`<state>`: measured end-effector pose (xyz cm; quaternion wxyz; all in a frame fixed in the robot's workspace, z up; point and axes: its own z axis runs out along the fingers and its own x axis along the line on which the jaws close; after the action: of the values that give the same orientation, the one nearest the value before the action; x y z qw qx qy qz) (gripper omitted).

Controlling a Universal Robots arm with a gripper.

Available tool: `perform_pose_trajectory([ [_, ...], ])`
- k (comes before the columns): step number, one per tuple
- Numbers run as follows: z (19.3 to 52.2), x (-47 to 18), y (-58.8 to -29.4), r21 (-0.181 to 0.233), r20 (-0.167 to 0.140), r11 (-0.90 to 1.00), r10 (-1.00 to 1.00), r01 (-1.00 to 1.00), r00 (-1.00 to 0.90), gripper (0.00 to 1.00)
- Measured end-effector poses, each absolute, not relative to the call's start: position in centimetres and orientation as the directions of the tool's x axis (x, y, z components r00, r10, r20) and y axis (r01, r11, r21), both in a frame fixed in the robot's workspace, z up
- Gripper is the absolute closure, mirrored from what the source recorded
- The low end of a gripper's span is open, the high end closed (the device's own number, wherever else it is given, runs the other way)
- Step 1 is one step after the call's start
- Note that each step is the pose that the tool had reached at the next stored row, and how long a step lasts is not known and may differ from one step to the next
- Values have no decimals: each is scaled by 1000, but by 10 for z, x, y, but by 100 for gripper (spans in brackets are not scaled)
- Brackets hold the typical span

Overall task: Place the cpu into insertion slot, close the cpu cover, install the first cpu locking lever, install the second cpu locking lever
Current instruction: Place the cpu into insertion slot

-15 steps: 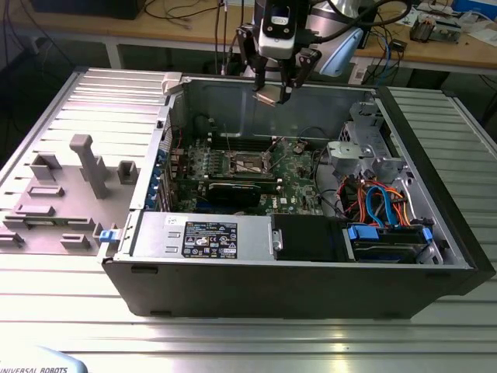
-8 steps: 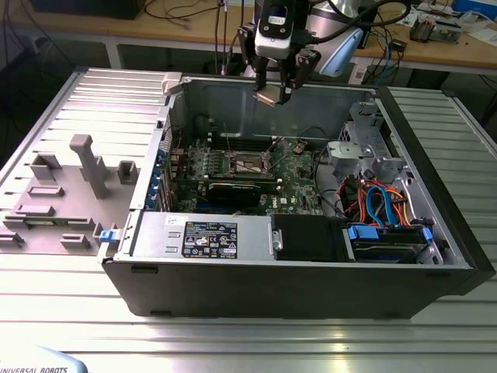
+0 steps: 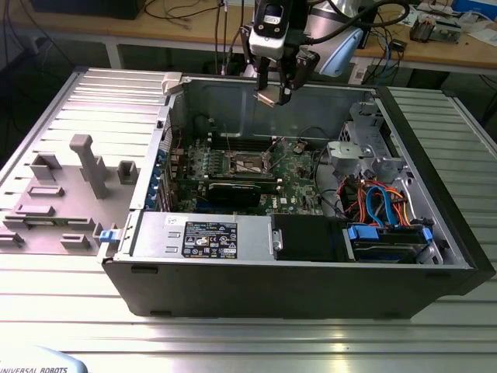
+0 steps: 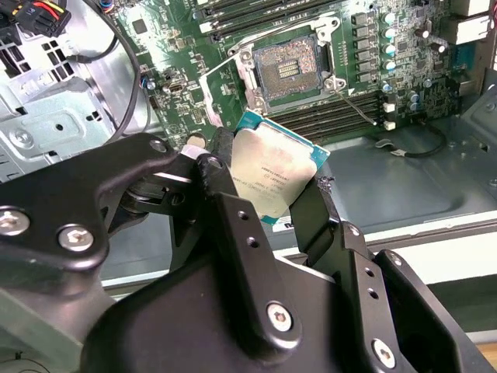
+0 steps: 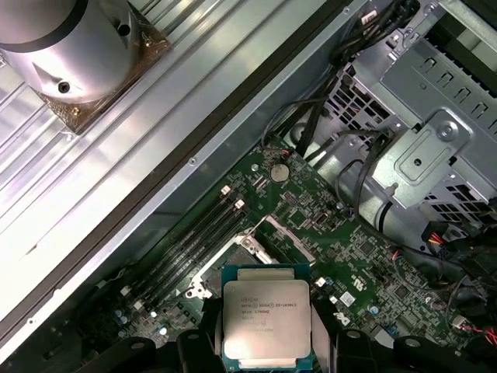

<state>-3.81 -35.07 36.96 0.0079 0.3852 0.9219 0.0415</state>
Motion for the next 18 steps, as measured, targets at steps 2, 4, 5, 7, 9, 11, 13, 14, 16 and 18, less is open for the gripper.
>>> perform_pose_trajectory([
  [2,370,-38,-351,83,17,700,711,710,-703,46],
  [4,370,-38,-351,82,17,700,711,710,-703,46],
  [5,370,-38,-351,83,17,700,711,710,-703,46],
  [7,370,-38,-351,83,17,699,711,710,-703,46],
  [9,370,-38,-351,83,17,697,713,712,-701,46],
  [11,370,-38,-351,82,17,692,719,717,-695,46],
  [13,370,-38,-351,82,17,684,727,725,-687,46],
  [14,370,-38,-351,82,17,678,732,730,-681,46],
  [16,370,-38,-351,82,17,668,741,740,-671,46],
  [18,370,-38,-351,82,17,658,750,749,-661,46],
])
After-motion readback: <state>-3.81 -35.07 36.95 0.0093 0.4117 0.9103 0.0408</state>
